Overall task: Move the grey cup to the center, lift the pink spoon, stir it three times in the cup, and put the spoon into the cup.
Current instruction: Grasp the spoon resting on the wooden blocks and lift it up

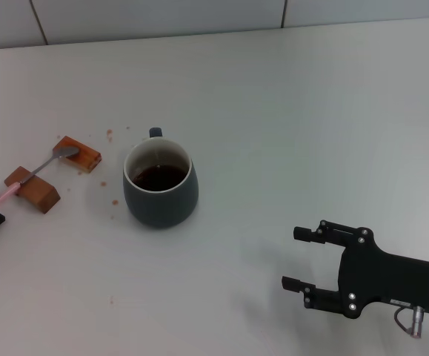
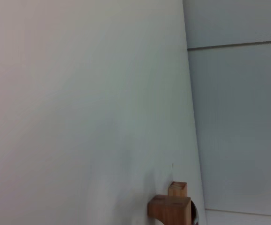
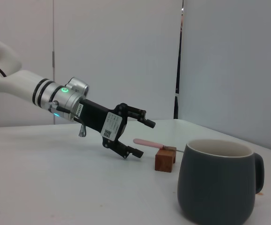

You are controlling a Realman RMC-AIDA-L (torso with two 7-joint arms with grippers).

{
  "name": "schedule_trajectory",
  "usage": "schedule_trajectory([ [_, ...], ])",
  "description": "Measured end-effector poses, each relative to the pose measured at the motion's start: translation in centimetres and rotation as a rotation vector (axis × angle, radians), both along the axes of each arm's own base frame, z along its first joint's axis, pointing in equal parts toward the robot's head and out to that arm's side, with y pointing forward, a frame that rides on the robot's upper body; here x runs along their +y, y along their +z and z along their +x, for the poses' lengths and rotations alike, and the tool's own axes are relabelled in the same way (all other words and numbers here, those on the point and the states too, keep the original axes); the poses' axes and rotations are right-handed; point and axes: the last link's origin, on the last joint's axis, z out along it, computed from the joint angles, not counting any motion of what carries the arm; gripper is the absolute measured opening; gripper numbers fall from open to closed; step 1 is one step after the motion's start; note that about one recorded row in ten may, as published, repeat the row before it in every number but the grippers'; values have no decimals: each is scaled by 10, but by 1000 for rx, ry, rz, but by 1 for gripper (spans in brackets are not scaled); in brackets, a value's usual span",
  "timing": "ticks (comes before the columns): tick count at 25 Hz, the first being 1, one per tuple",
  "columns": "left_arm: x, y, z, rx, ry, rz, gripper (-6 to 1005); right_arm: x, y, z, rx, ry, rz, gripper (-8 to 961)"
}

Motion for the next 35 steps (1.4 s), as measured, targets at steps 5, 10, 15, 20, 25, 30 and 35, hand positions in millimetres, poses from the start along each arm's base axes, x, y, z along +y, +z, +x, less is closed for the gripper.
schedule_trajectory([
  [5, 7, 0, 2, 14, -5, -3, 796, 2, 0, -1, 1, 3, 3, 726],
  [10, 12, -1, 3, 24, -5, -7, 796, 4, 1, -2, 3, 3, 1, 726],
  [15, 17, -4, 6, 22, -10, -17, 796, 5, 1, -3, 4, 6, 1, 726],
  [20, 19, -5, 5, 21, -4, -20, 796, 6, 0, -4, 4, 8, 1, 726],
  [25, 19, -5, 5, 25, -6, -19, 796, 7, 0, -4, 3, 6, 1, 726],
  [30, 21, -5, 6, 28, -9, -19, 796, 7, 0, -4, 2, 6, 2, 726],
  [35, 23, -7, 7, 39, -13, -30, 785, 8, 1, -5, 4, 9, 1, 726],
])
